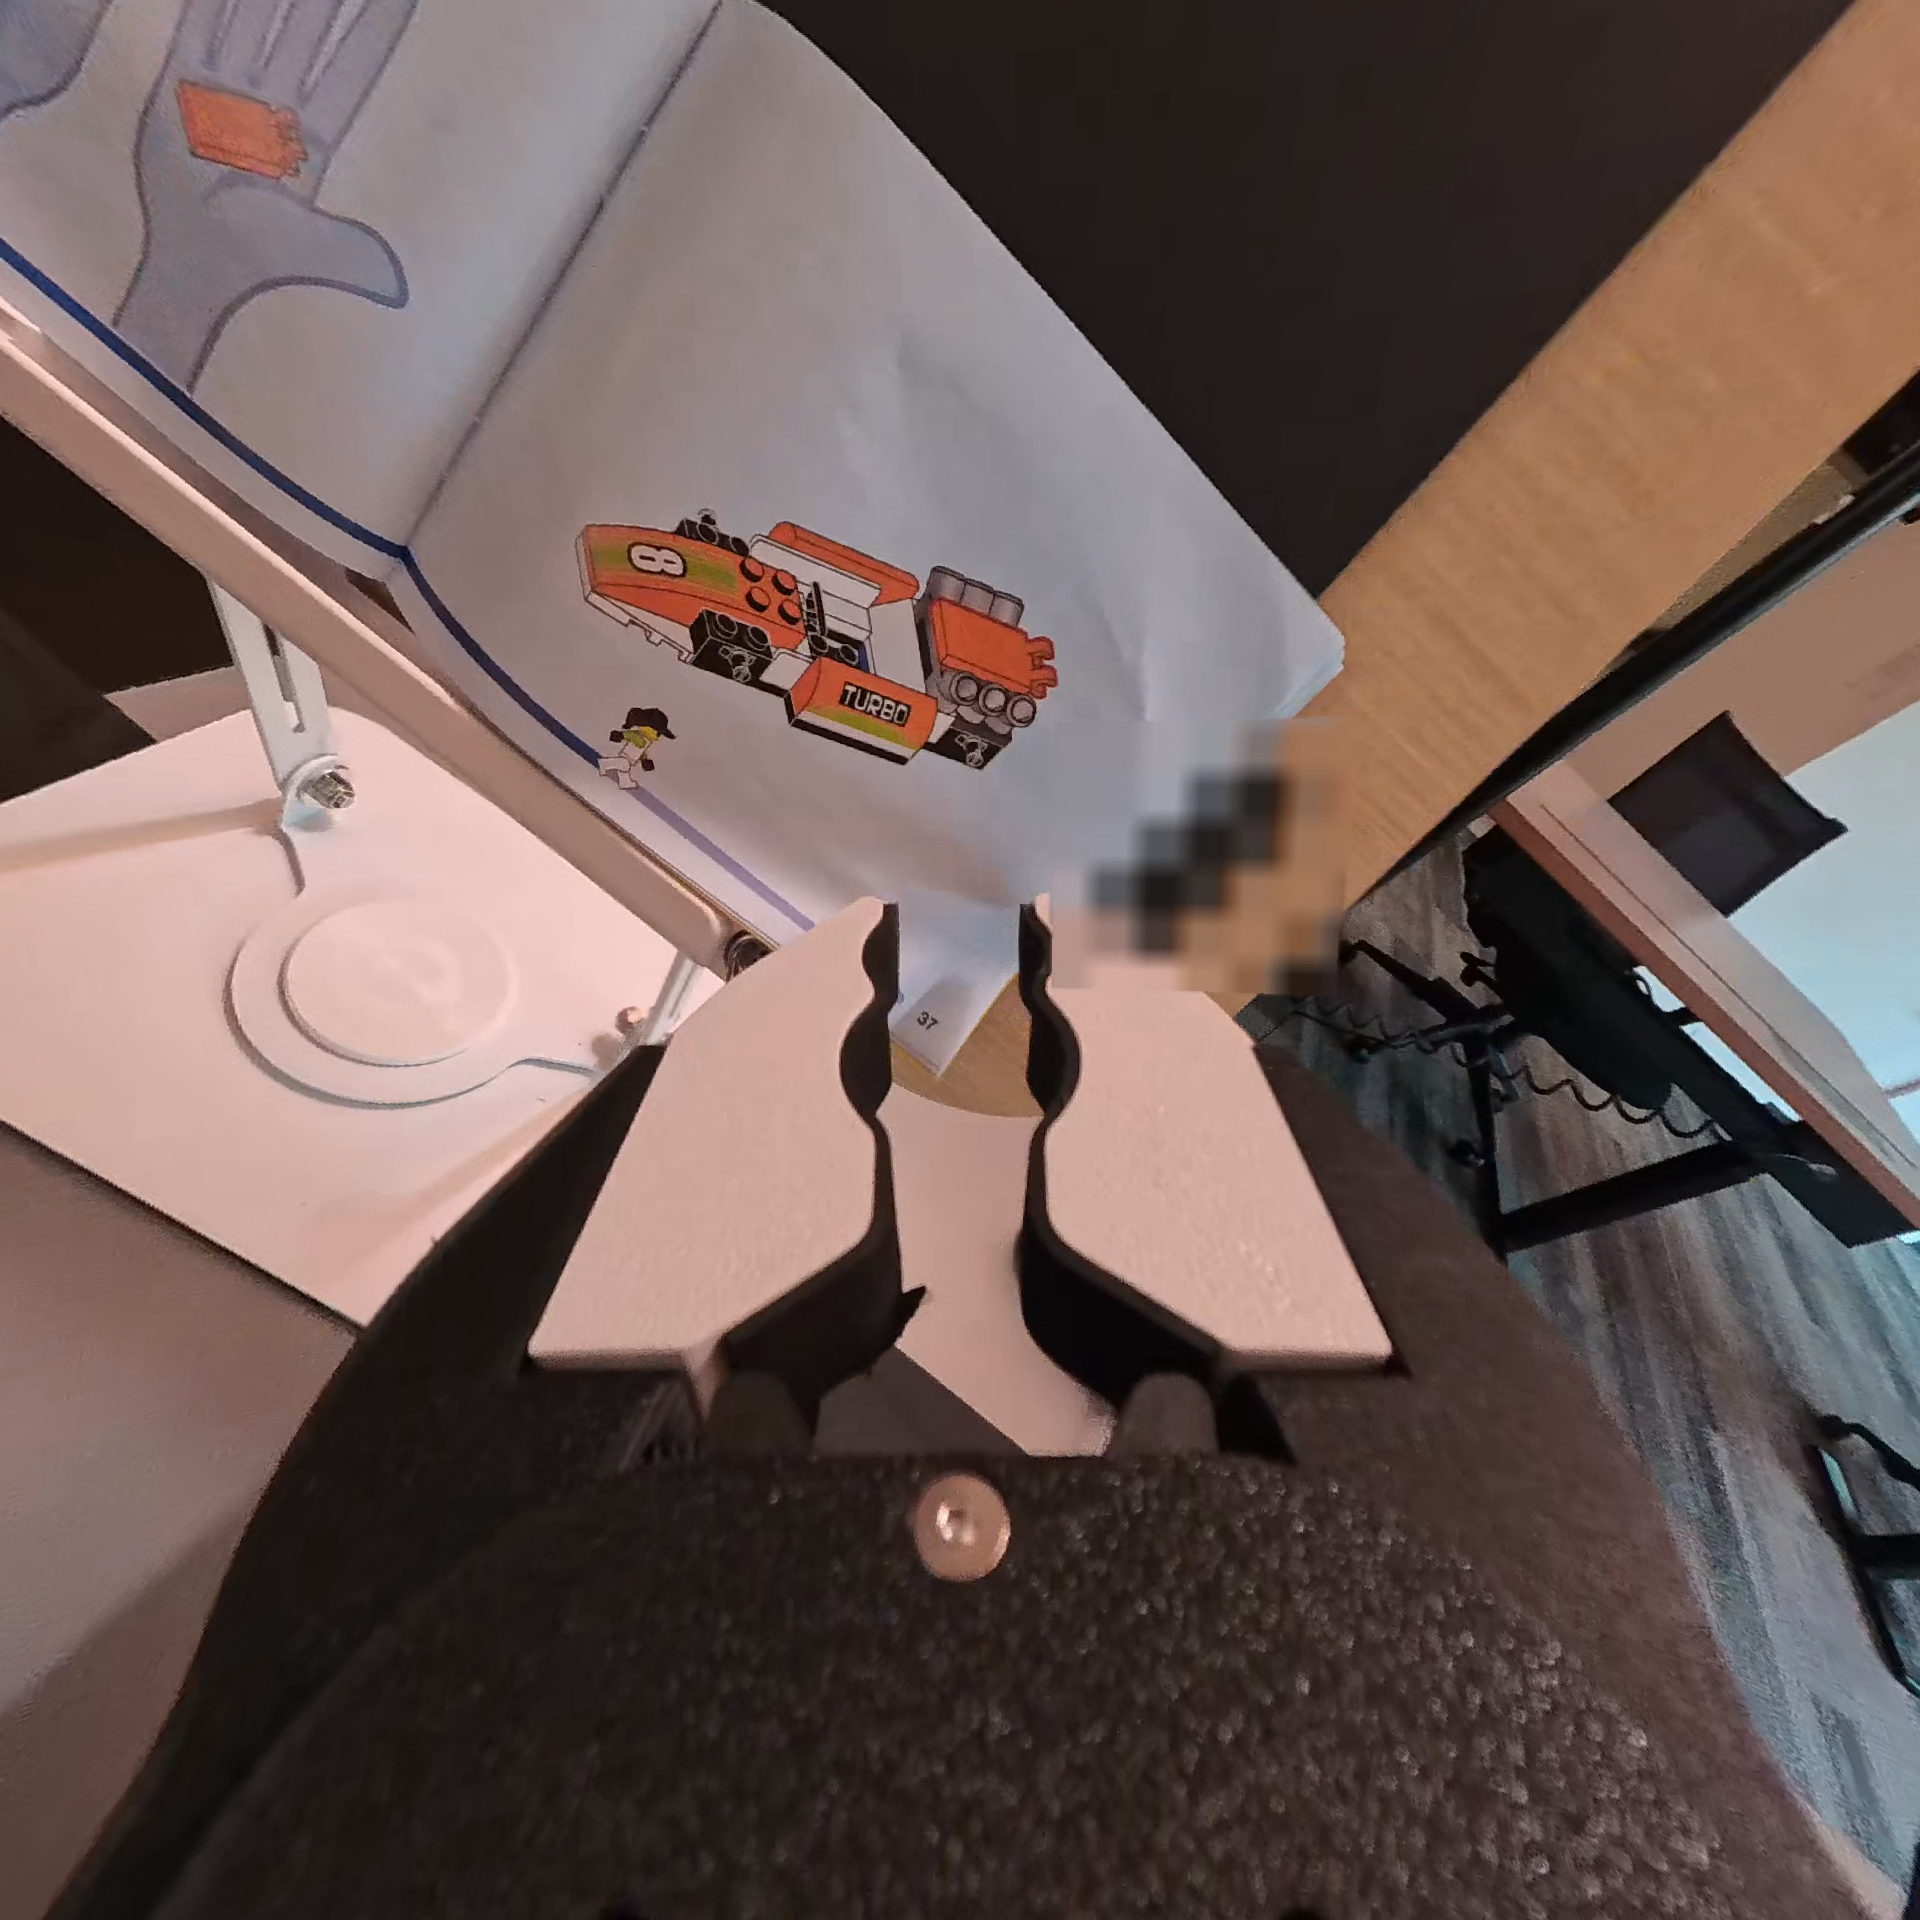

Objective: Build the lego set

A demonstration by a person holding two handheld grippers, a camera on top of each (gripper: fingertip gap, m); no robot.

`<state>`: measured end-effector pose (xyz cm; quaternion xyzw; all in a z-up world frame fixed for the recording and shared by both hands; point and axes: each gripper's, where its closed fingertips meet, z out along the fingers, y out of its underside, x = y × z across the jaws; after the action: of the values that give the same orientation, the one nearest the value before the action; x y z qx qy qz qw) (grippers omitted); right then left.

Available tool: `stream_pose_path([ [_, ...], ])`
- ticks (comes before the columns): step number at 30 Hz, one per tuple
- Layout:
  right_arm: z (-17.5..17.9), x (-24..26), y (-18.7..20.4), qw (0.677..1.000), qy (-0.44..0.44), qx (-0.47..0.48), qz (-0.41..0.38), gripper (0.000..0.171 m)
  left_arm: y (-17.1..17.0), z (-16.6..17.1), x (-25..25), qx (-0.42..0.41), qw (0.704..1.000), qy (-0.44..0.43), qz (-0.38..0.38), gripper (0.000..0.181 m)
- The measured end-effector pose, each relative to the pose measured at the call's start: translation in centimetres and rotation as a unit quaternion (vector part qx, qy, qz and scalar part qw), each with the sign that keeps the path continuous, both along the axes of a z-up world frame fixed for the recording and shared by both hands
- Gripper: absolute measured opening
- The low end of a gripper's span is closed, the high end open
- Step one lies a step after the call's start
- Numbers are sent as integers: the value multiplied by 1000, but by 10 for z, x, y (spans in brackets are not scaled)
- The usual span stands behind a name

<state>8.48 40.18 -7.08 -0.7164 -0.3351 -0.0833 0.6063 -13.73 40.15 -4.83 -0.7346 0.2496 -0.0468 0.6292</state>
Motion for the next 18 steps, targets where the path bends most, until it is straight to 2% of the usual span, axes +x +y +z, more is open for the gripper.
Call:
stream_pose_path([
  [3, 1, 2, 0, 1000, -1, 13, -1, 22, -22, 23, 2, 71, 997, 8, 30, 6],
  [5, 0, 3, 0, 1000, 3, 17, -1, 22, -37, 29, 27, 103, 994, 38, 8, 1],
  [8, 0, 2, 1, 1000, 8, 19, -2, 21, -44, 11, 85, 70, 991, 91, -66, 4],
  [11, 0, 3, 0, 999, 37, 4, 3, 20, -32, -5, 127, 46, 985, 128, -110, 1],
  [15, -3, 7, -5, 997, 80, -6, 9, 21, -8, -26, 148, 6, 972, 210, -107, 0],
  [18, -13, 10, -22, 996, 92, 3, 18, 21, -1, -29, 150, -13, 971, 217, -96, 0],
])
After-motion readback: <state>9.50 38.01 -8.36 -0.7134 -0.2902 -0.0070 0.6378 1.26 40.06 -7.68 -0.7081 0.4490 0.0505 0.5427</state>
